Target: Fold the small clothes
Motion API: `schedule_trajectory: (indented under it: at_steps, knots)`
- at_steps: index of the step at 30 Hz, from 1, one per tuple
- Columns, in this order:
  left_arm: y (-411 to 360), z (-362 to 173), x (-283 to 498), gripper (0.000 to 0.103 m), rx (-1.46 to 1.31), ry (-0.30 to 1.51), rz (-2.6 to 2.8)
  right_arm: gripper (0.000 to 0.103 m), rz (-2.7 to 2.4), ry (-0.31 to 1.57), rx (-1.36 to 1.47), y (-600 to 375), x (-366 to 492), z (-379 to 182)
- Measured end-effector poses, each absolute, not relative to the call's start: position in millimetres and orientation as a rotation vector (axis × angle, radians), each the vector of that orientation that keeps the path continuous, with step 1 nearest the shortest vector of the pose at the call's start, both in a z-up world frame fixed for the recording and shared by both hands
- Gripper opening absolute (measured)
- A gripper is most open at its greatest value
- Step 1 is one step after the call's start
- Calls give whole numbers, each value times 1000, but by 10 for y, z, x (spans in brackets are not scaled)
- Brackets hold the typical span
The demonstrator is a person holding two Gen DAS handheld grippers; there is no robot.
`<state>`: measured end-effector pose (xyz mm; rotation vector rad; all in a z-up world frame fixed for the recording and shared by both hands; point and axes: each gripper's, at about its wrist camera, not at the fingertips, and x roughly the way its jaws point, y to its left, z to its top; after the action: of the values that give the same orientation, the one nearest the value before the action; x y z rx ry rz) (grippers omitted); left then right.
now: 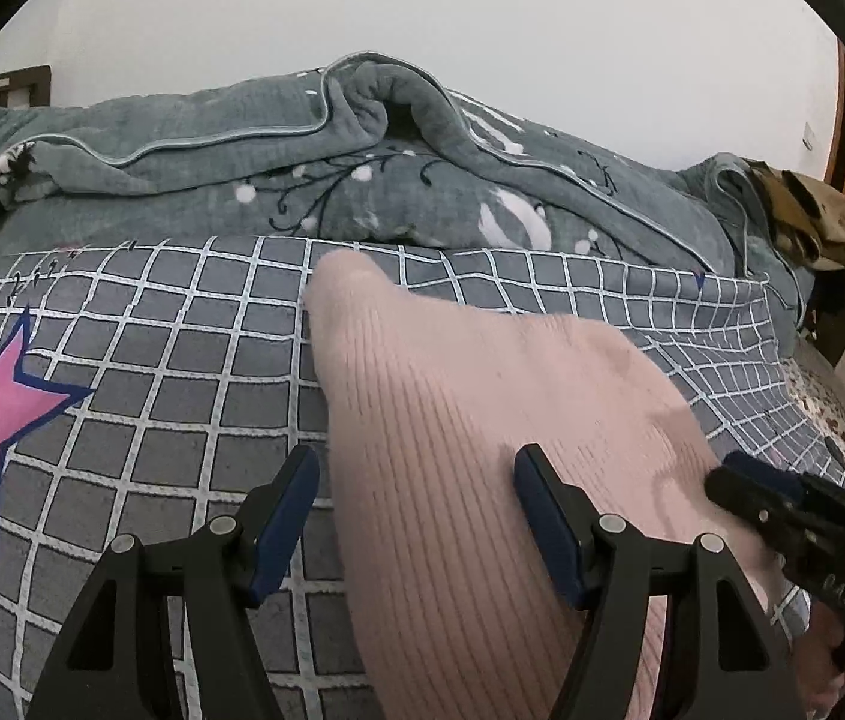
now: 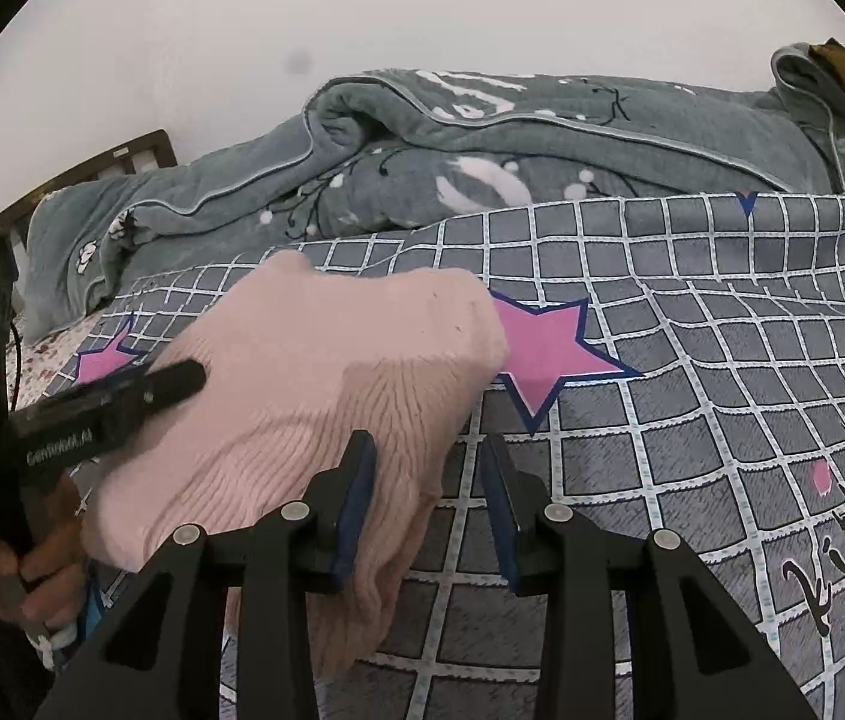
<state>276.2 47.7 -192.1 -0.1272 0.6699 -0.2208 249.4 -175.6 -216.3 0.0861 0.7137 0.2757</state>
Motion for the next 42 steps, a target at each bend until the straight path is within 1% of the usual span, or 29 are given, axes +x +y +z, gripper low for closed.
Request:
schedule_trajectory:
  at_steps: [12,20,28,34,38,40,41,42]
  knots:
    - [515,-1929,2593,67,-144,673,-237,39,261,726,77,-1748,2493,-2196]
    - [456,-1903,2377,67,-92,664,-270,39,260,711,61,-1760,2392,-2156]
    - [372,-1925,2095,66,-40,698,-239,39,214,706,37,-1756,2230,-2020]
    - [501,-1702,1833,66,-65,696,-191,39,199,763,55,-1807,1921,-1844]
    - [512,-1509,1573,66,-75,690,-156,40,161,766,32,-1841,1646,-1671]
    - [503,-1396,1461,66,-93,692,-144,41,152,769,31,-1855,1501,-1566]
    - [492,-1343,1419,66,-97,696,-141,46,148,768,31,-1861,1445,-1523]
    - [476,-1287,1364,67,-94,700,-134,54,147,765,30,-1867,1360,-1461]
